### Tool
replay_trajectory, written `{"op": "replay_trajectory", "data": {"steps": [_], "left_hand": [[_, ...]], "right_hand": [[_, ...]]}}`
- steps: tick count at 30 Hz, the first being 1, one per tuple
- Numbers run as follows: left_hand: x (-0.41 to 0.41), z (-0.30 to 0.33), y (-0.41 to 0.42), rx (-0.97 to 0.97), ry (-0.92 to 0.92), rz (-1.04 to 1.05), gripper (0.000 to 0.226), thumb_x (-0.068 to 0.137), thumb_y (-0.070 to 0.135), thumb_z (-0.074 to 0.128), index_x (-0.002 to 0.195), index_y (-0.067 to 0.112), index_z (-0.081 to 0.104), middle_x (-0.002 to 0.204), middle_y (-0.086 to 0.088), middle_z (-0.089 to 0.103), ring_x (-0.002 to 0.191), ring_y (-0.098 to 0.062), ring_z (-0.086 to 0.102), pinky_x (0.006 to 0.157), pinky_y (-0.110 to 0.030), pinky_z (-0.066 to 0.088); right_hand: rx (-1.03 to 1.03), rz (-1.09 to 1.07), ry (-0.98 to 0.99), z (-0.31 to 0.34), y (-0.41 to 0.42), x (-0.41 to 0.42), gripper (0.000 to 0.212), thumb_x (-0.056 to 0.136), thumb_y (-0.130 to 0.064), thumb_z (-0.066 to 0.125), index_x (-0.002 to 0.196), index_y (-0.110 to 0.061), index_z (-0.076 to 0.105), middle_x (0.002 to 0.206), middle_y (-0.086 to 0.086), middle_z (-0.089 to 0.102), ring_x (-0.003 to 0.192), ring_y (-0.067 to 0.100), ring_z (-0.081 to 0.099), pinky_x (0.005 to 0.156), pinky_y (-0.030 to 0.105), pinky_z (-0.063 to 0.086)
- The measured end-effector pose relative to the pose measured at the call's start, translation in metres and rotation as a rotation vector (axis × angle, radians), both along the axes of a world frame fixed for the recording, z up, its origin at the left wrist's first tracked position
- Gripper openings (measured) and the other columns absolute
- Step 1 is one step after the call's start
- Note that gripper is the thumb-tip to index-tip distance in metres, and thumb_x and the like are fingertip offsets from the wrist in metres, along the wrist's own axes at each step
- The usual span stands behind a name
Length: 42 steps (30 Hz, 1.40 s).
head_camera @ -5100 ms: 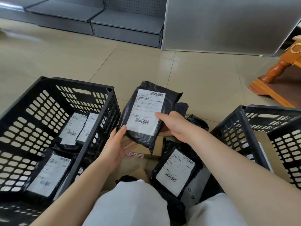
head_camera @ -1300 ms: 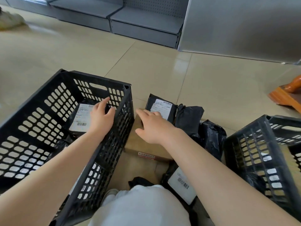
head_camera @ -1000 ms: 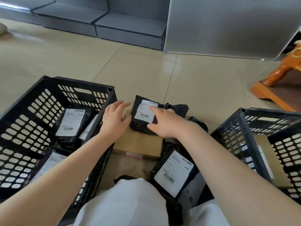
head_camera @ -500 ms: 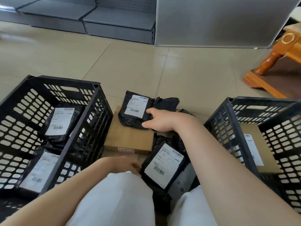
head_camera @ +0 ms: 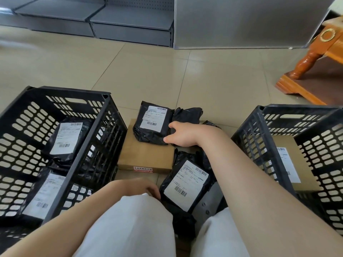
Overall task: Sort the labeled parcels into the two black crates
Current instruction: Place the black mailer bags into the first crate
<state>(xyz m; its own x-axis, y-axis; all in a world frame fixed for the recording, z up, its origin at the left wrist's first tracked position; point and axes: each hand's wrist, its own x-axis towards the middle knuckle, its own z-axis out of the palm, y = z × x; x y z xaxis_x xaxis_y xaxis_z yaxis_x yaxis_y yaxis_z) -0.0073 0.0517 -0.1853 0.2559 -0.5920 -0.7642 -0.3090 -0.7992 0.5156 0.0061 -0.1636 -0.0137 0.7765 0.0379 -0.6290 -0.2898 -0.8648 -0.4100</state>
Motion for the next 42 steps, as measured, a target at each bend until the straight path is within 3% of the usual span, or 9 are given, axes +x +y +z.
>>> {"op": "replay_trajectory", "data": {"steps": [5,9,13,16,21,26,32,39,42], "left_hand": [[-0.001,-0.003,-0.001,-0.024,-0.070,0.041,0.014,0.093,0.025,0.064,0.104,0.031,0.072,0.095,0.022,0.062,0.080,0.014,0.057,0.074,-0.001,0.038],[-0.001,0.001,-0.002,-0.019,-0.133,0.003,0.019,0.098,0.027,0.058,0.112,0.022,0.069,0.088,0.026,0.054,0.078,0.011,0.050,0.071,-0.005,0.035],[0.002,0.012,-0.007,-0.039,-0.197,-0.029,0.012,0.101,0.023,0.050,0.098,0.026,0.061,0.090,0.017,0.056,0.077,0.009,0.047,0.069,-0.005,0.035],[0.008,0.026,-0.011,-0.050,-0.256,-0.091,0.016,0.102,0.025,0.045,0.089,0.026,0.054,0.084,0.017,0.052,0.078,-0.001,0.048,0.075,-0.019,0.039],[0.026,0.048,-0.017,0.017,-0.413,-0.199,0.021,0.105,0.034,0.037,0.098,0.027,0.055,0.099,0.002,0.063,0.093,-0.020,0.058,0.086,-0.037,0.047],[0.045,0.075,-0.029,0.081,-0.531,-0.120,0.025,0.105,0.033,0.033,0.092,0.022,0.051,0.087,0.003,0.055,0.085,-0.022,0.054,0.080,-0.037,0.046],[0.069,0.088,-0.027,0.101,-0.509,0.059,0.027,0.106,0.027,0.037,0.095,0.012,0.057,0.095,-0.002,0.059,0.092,-0.020,0.056,0.079,-0.029,0.038],[0.070,0.086,-0.016,0.133,-0.440,0.242,0.032,0.105,0.024,0.039,0.094,0.004,0.062,0.098,-0.010,0.063,0.091,-0.022,0.056,0.079,-0.028,0.037],[0.066,0.088,-0.016,0.169,-0.443,0.264,0.037,0.106,0.023,0.036,0.109,-0.001,0.064,0.113,-0.016,0.064,0.106,-0.029,0.059,0.082,-0.028,0.039]], "right_hand": [[0.000,-0.002,0.014,-0.001,0.001,0.000,0.068,0.099,-0.043,0.050,0.157,-0.022,0.021,0.156,0.004,0.036,0.140,0.024,0.037,0.093,0.030,0.031],[0.001,-0.008,0.023,-0.003,0.002,0.001,0.068,0.099,-0.042,0.050,0.157,-0.022,0.022,0.155,0.004,0.038,0.138,0.024,0.039,0.090,0.029,0.031],[0.010,-0.013,0.031,-0.004,0.002,0.001,0.067,0.099,-0.041,0.051,0.156,-0.022,0.023,0.154,0.004,0.039,0.136,0.023,0.041,0.089,0.028,0.031],[0.006,-0.006,0.035,-0.005,0.003,0.002,0.066,0.098,-0.042,0.051,0.156,-0.022,0.024,0.153,0.004,0.040,0.135,0.023,0.042,0.089,0.030,0.033],[0.002,0.026,0.058,-0.007,0.004,0.001,0.066,0.098,-0.042,0.050,0.155,-0.022,0.026,0.152,0.004,0.041,0.136,0.024,0.042,0.094,0.033,0.035],[-0.033,0.180,0.104,-0.006,0.006,-0.002,0.060,0.099,-0.046,0.049,0.151,-0.017,0.039,0.155,0.002,0.039,0.140,0.023,0.039,0.113,0.039,0.034],[0.003,0.290,0.263,-0.016,0.011,-0.003,0.086,0.088,-0.062,0.061,0.157,-0.024,0.027,0.160,-0.001,0.031,0.139,0.024,0.040,0.109,0.042,0.044],[-0.086,0.399,0.302,-0.023,0.023,-0.002,0.105,0.075,-0.049,0.080,0.157,-0.027,0.018,0.158,0.003,0.031,0.140,0.026,0.036,0.112,0.046,0.037],[-0.174,0.477,0.247,-0.032,0.034,-0.003,0.102,0.073,-0.038,0.084,0.154,-0.023,0.024,0.151,0.005,0.040,0.131,0.028,0.045,0.106,0.049,0.042]]}}
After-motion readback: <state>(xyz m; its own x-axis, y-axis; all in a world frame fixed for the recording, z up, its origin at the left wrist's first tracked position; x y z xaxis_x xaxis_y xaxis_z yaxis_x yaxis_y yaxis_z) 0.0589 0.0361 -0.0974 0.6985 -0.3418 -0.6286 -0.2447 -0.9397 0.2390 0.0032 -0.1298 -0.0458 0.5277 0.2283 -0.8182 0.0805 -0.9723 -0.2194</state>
